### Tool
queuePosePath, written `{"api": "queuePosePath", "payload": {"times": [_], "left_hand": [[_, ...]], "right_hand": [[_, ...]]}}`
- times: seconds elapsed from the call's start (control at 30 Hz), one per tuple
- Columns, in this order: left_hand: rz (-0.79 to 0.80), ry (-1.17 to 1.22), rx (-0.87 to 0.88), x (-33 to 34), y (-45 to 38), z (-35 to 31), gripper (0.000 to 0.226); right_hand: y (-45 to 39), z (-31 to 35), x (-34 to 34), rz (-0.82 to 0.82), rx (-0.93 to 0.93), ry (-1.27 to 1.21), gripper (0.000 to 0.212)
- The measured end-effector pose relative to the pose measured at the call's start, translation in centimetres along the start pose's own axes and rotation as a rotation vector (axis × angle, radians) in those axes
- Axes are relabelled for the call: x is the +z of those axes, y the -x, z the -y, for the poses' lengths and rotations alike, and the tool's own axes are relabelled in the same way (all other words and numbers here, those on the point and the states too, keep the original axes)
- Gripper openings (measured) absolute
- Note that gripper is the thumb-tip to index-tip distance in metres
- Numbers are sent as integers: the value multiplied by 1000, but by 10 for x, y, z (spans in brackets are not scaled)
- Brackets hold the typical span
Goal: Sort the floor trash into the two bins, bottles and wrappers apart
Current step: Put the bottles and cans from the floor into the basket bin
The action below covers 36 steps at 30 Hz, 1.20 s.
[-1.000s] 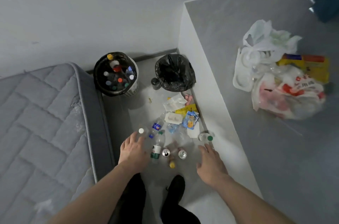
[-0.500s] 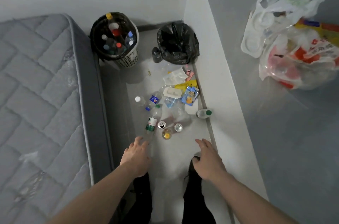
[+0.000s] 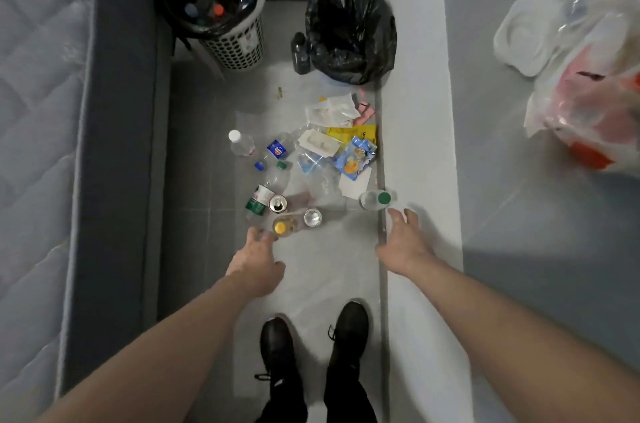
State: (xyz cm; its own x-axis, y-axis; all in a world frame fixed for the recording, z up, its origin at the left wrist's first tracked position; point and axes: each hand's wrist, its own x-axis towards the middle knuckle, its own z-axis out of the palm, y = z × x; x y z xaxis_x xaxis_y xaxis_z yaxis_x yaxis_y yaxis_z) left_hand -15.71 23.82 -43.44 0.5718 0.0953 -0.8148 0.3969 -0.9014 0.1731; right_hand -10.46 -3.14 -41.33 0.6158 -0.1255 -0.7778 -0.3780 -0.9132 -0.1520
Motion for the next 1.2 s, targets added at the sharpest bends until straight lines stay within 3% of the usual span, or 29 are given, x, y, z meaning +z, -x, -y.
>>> {"api": "queuePosePath", "payload": {"times": [0.27, 0.4, 0.63, 0.87, 1.2], "left_hand": [[-93, 9, 43, 59, -96, -4, 54], [-117, 39, 70, 88, -124, 9, 45], [-208, 60, 79, 114, -116, 18, 29], [-214, 81, -16, 85, -12, 8, 15], [-220, 264, -90, -57, 230, -28, 13]], "right_hand": [[-112, -8, 36, -86, -33, 111, 76], [-156, -26, 64, -141, -43, 76, 59], [-161, -54, 94, -220, -108, 20, 30], [-47, -47, 85, -142, -82, -48, 13], [213, -2, -56, -26, -142, -138, 15]]}}
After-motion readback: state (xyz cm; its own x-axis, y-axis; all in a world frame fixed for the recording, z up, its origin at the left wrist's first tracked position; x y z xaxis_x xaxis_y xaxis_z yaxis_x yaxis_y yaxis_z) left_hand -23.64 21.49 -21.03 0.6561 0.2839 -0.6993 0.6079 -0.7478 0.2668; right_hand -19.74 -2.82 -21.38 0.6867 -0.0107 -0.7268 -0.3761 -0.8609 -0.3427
